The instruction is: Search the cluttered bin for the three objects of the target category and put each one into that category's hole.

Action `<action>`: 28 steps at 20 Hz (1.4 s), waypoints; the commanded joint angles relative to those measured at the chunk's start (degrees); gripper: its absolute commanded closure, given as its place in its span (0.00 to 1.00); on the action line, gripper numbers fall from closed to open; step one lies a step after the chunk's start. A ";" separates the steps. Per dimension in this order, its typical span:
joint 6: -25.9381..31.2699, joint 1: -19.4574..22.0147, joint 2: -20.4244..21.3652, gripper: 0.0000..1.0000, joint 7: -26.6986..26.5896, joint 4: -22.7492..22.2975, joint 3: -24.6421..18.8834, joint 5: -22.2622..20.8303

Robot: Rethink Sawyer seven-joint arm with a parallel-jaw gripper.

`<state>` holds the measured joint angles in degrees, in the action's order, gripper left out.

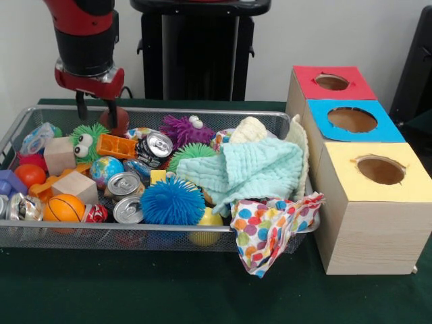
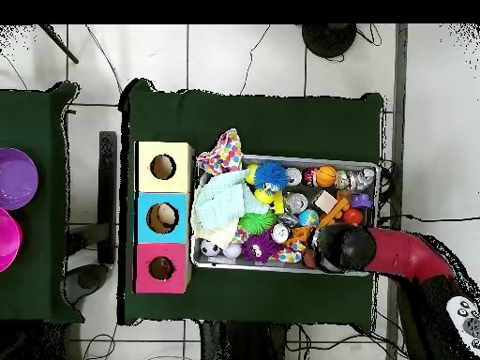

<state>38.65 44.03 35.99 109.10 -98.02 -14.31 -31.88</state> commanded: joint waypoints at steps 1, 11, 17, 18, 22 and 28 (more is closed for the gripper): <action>-7.74 0.70 -10.16 0.00 -4.35 1.66 0.55 -8.75; -8.56 -1.68 -9.84 0.00 -2.12 1.40 4.57 -13.45; -7.59 -1.69 -6.39 0.00 -3.89 1.13 5.73 -14.03; -8.78 -1.69 -6.38 0.00 -3.64 1.31 5.69 -14.50; -11.26 -2.09 -4.61 0.00 -3.81 1.60 4.86 -15.31; -11.88 -5.96 -0.47 1.00 1.50 2.32 7.73 -15.94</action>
<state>29.66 40.91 32.37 109.11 -97.58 -9.39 -42.80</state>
